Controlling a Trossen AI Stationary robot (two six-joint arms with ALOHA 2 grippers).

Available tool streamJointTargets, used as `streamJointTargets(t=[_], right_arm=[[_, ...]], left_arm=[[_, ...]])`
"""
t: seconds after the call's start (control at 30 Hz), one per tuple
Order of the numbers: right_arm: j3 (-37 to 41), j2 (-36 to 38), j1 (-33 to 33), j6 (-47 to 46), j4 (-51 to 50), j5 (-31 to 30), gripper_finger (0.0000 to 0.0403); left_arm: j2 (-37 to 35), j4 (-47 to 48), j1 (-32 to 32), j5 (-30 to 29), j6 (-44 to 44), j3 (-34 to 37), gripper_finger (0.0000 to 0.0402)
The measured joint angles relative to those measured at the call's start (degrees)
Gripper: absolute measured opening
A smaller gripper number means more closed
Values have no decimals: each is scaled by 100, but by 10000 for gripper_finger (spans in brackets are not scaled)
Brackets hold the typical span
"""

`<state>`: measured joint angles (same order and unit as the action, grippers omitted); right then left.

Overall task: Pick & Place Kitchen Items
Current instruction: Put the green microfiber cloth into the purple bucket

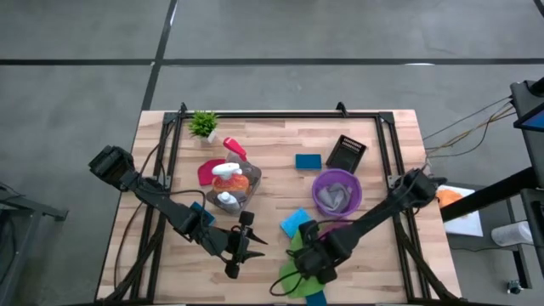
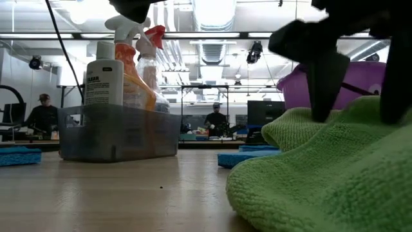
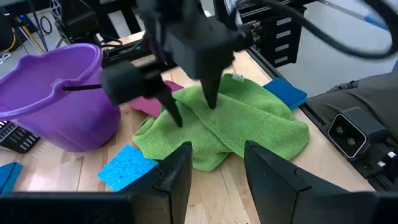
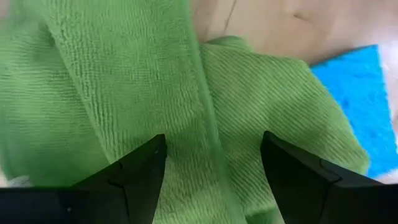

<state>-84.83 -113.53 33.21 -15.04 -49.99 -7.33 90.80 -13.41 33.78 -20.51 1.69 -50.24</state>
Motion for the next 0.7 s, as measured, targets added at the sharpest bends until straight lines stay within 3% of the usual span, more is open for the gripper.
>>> streamJointTargets(t=[0.3,0.4,0.57,0.7], right_arm=[[-252,-677,-17,229,-357,89,239],[-254,-706,-7,242,-364,89,187],[-254,-594,24,271,-393,80,45],[-252,-390,78,302,-423,-15,27]], left_arm=[[0,20,-13,-2,27,0,147],[0,20,-13,-2,42,0,147],[0,20,-13,-8,42,0,147],[0,23,-13,-52,42,0,147]])
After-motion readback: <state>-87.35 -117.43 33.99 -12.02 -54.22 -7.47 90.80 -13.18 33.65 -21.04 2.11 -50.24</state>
